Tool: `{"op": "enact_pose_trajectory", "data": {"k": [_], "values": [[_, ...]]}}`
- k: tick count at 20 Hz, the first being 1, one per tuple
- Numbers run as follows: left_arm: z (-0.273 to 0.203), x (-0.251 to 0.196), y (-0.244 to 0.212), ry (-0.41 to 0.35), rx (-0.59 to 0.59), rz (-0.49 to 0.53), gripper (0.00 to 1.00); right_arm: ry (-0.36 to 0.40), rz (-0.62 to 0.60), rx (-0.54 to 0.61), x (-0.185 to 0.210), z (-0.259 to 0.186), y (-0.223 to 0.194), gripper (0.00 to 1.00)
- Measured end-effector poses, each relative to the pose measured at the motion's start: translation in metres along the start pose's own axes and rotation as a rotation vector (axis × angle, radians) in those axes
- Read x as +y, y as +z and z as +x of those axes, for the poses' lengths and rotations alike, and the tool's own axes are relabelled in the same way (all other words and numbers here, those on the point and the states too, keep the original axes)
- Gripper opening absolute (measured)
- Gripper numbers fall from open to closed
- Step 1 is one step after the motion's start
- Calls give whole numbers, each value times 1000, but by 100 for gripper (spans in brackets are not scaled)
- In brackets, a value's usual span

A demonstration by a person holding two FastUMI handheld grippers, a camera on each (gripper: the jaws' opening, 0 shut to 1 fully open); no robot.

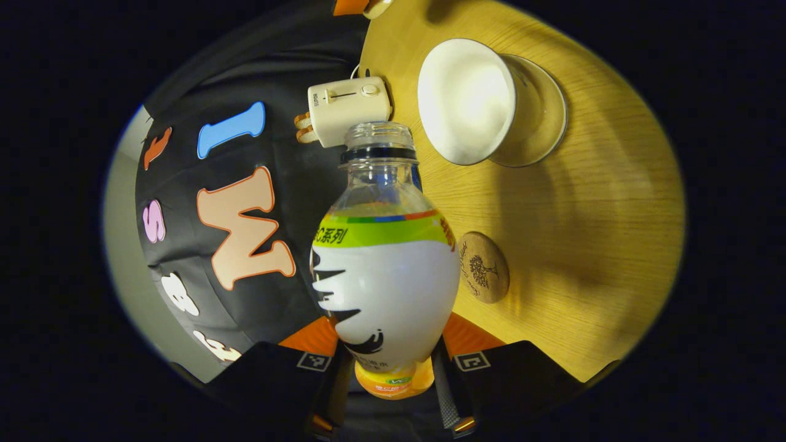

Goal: Open the teacup lid with one hand, grasp the water bottle and pour water into the teacup with the other hand; after pouring, place the water bottle on the coaster and then close the teacup lid.

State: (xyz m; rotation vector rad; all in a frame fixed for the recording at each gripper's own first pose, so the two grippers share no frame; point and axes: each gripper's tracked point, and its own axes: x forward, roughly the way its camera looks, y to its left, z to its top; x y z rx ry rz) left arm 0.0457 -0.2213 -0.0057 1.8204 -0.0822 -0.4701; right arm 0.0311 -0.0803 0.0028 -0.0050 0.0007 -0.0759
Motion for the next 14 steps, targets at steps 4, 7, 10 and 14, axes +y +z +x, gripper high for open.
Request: {"op": "enact_pose_trajectory", "data": {"k": [4,7,10,14], "values": [[1,2,0,-5,6,76,58,0,0,0,-1,-1,0,29],[0,2,0,-13,12,129,57,0,0,0,0,-1,0,28],[0,2,0,-21,16,163,58,0,0,0,-1,-1,0,28],[0,5,-4,-26,29,209,58,2,0,2,0,-1,0,28]]}}
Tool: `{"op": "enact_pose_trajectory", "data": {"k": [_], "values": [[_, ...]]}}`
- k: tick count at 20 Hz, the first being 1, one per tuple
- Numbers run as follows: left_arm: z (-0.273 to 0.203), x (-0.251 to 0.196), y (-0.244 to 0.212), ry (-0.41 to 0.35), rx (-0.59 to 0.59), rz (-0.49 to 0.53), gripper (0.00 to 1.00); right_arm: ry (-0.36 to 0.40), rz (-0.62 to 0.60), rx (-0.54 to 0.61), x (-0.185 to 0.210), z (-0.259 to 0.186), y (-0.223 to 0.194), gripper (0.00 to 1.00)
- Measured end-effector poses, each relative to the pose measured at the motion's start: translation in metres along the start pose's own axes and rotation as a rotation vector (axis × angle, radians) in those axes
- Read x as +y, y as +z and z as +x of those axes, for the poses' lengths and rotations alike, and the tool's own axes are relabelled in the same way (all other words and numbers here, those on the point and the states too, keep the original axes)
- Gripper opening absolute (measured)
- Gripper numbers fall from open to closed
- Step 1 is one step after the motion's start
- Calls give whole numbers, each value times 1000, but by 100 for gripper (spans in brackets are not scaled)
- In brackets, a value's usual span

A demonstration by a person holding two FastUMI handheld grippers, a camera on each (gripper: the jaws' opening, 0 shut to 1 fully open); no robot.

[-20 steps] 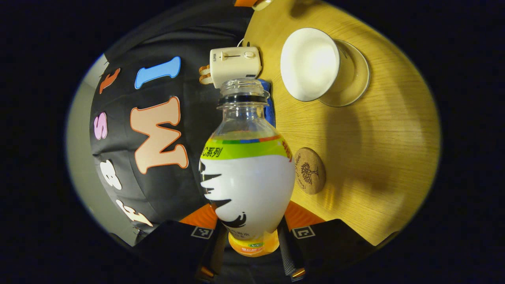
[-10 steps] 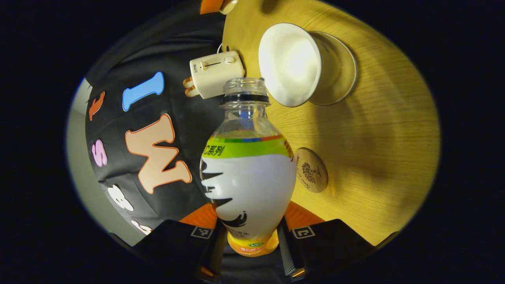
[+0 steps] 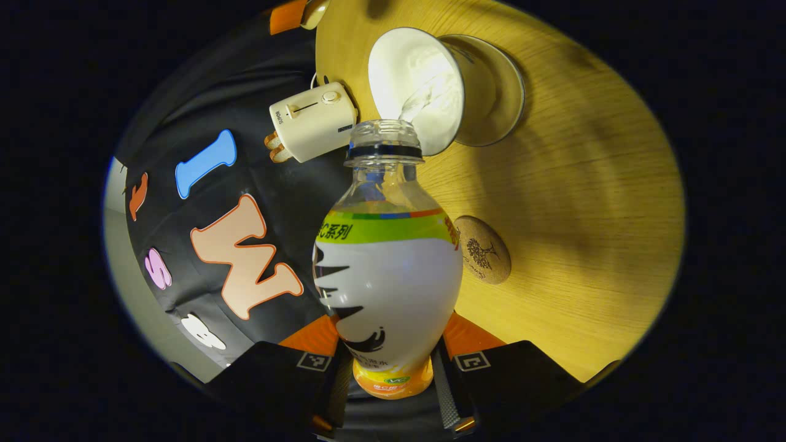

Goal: Open the teacup lid with one hand, grasp the water bottle and pour water into the teacup with the other hand; after pouring, place the water bottle on the coaster and then close the teacup lid.

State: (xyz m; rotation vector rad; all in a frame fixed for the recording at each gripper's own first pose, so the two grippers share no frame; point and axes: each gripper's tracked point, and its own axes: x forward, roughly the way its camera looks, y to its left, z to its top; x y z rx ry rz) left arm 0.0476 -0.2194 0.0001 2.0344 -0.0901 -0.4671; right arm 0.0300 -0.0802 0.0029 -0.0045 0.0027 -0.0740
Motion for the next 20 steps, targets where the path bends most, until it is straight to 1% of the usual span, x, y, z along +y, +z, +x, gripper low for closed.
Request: {"op": "enact_pose_trajectory", "data": {"k": [2,7,10,13,16,20], "values": [[0,2,-1,-1,4,24,58,0,0,0,0,1,-1,29],[-2,14,-7,6,21,69,57,0,-1,1,0,1,0,28],[-4,25,-9,10,34,114,58,0,-1,1,0,1,0,30],[-7,35,-13,14,47,158,57,-1,-1,1,0,1,0,30],[-8,46,-12,28,52,195,57,-1,-1,1,0,1,0,30],[-10,60,-13,50,54,213,58,1,-1,2,0,-1,1,30]]}}
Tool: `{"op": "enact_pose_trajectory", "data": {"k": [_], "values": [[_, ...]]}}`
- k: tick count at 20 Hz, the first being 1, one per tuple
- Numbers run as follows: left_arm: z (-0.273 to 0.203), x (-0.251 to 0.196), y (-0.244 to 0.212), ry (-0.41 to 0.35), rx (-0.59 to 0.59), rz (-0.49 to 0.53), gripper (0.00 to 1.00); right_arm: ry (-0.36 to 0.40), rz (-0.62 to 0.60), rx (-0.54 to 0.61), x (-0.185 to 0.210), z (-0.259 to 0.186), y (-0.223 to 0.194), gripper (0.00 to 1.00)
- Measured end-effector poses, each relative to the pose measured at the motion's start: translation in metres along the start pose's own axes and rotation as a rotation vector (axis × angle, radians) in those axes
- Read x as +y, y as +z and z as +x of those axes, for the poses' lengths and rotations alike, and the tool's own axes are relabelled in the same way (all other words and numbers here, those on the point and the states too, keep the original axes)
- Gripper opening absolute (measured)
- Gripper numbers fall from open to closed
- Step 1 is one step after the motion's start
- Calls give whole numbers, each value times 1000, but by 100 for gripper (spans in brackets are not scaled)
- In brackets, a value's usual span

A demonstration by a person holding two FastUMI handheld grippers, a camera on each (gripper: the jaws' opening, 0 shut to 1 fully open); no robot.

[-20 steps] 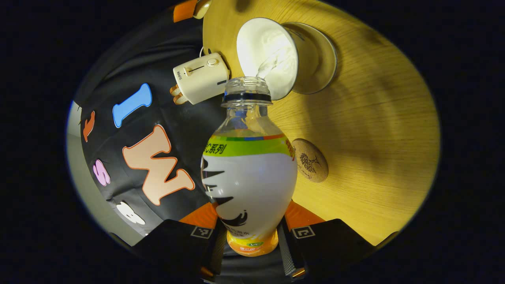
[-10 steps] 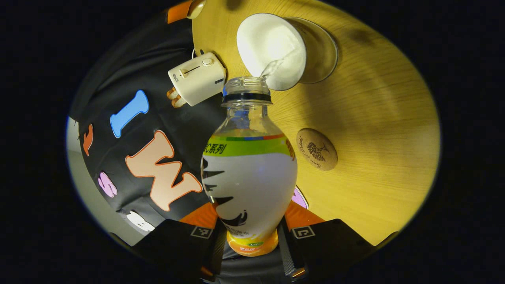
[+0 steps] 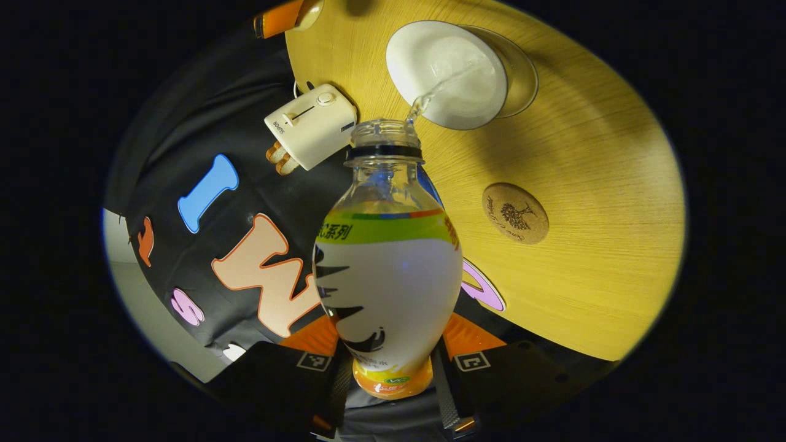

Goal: Open the teacup lid with one hand, grasp the water bottle and pour water into the teacup with the other hand; after pouring, place the water bottle on the coaster and then close the teacup lid.

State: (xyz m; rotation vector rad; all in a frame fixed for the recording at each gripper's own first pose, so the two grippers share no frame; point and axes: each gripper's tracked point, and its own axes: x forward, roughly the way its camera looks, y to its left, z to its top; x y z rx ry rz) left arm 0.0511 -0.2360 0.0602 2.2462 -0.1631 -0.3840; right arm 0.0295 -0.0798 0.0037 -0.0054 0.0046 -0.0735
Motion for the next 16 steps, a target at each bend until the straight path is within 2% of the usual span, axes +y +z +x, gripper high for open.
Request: {"op": "enact_pose_trajectory", "data": {"k": [3,5,8,10,13,16], "values": [[-2,0,1,5,1,8,58,0,0,0,0,0,-1,28],[0,-1,1,3,-3,6,57,0,0,0,0,0,0,31],[2,-8,5,-4,-15,-22,57,1,0,0,-1,0,0,28],[4,-25,11,-41,-48,-128,57,1,0,0,-1,0,-1,29],[5,-46,28,-89,-128,-352,55,1,0,0,-1,0,0,29],[2,-62,39,-154,-215,-722,57,1,0,0,-1,0,0,29]]}}
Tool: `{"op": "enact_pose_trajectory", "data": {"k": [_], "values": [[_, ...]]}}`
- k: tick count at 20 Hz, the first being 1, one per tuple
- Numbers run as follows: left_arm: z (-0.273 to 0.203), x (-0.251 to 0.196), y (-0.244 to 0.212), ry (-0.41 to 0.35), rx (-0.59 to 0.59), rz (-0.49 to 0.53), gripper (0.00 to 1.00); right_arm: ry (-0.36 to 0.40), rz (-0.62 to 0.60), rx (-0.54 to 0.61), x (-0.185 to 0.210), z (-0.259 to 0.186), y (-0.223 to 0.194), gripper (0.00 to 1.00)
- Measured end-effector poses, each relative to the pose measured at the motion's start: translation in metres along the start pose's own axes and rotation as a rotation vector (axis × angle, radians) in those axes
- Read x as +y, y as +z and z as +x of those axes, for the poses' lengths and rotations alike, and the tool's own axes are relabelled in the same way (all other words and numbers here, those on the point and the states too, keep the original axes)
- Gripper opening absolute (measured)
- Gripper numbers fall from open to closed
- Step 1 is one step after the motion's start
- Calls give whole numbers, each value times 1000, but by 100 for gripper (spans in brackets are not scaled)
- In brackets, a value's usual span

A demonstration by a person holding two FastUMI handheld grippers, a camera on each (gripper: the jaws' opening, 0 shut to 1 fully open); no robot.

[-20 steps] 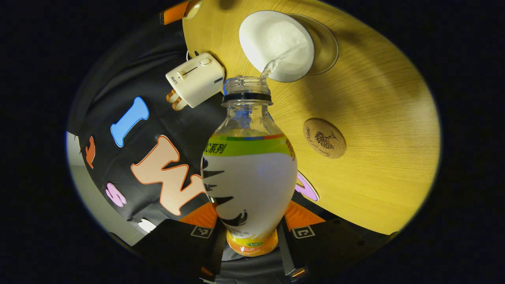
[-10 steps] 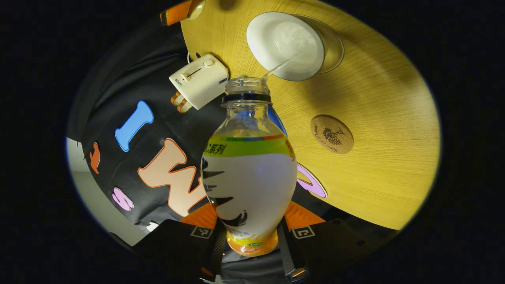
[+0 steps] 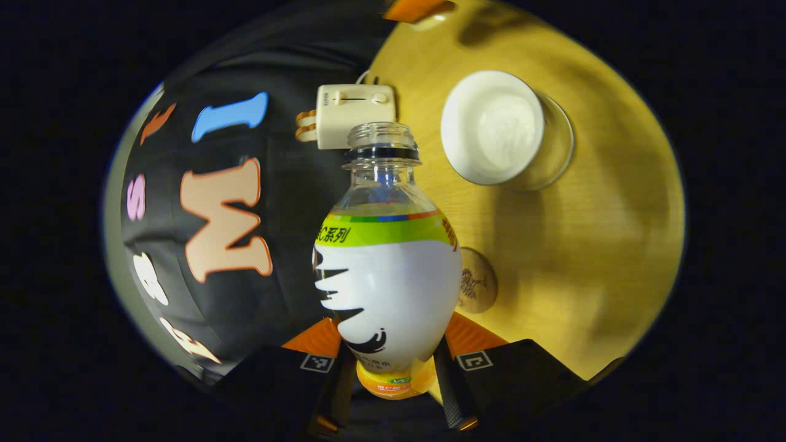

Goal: Open the teacup lid with one hand, grasp the water bottle and pour water into the teacup with the other hand; after pouring, place the water bottle on the coaster and then close the teacup lid.

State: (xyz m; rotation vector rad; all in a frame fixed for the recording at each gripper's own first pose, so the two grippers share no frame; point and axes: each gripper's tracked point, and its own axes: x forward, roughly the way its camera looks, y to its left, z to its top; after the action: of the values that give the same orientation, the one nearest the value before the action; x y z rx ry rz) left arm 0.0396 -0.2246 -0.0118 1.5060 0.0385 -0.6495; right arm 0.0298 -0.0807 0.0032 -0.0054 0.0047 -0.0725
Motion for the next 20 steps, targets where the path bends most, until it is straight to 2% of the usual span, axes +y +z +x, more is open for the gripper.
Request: {"op": "enact_pose_trajectory", "data": {"k": [5,6,9,10,13,15,16,17,20], "values": [[-1,12,-6,46,-118,-538,57,0,0,1,0,0,0,28],[-2,22,-9,79,-158,-659,56,1,-1,2,0,-1,-1,28],[-8,40,-9,178,-275,-920,53,1,-1,3,0,-1,0,28],[-10,47,-8,198,-319,-1015,56,1,-1,3,0,-1,0,29],[-4,43,0,185,-410,-1275,56,1,-1,2,-1,-1,0,31],[-1,47,5,187,-457,-1412,55,2,-1,3,-1,-1,0,29],[3,45,5,179,-464,-1445,55,2,-1,2,-1,-1,0,31],[10,47,-1,179,-465,-1464,55,2,-1,3,-1,-1,0,28],[39,41,-2,164,-432,-1467,55,2,-1,4,-1,-1,0,30]]}}
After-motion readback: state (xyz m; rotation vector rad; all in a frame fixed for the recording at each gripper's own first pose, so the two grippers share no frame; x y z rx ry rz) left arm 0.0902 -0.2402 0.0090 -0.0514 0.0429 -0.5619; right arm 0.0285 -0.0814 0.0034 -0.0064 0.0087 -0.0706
